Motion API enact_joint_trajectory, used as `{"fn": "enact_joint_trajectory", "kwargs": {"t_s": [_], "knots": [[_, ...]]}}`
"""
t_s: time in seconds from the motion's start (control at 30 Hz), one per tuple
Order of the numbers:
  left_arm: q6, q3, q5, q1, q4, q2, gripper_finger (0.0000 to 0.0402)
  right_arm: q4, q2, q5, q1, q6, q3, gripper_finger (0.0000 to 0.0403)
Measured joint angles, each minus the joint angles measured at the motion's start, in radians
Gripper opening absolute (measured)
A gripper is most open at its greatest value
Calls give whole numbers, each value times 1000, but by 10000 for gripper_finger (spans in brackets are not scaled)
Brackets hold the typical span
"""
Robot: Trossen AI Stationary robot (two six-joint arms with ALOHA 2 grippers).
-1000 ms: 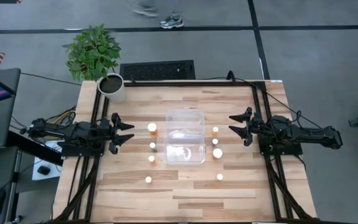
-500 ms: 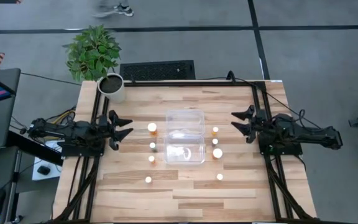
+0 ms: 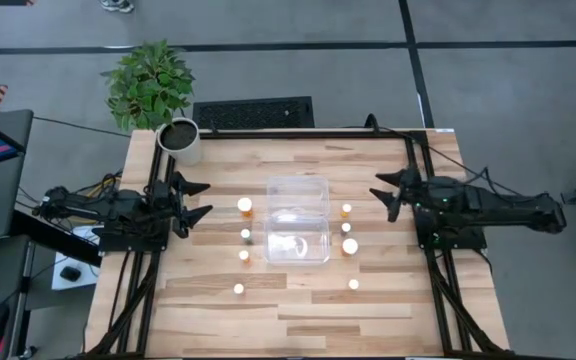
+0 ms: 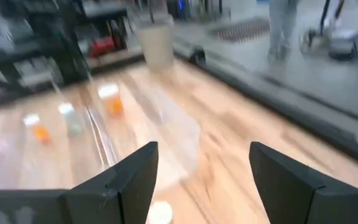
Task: Pick and place medicine bottles into bin by pill shape (circle, oval)
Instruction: Put the orange tablet bottle into the top transparent bin
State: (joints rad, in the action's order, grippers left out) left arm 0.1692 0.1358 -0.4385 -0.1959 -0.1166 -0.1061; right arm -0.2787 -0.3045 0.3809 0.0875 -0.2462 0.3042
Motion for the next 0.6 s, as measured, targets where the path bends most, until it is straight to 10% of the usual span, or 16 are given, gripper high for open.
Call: {"fn": "enact_joint_trajectory", "kwargs": {"t_s": [0.6], "knots": [[19,14,6,0,10,-12,330,60,-502,-65,-2,-7,107,266]]}}
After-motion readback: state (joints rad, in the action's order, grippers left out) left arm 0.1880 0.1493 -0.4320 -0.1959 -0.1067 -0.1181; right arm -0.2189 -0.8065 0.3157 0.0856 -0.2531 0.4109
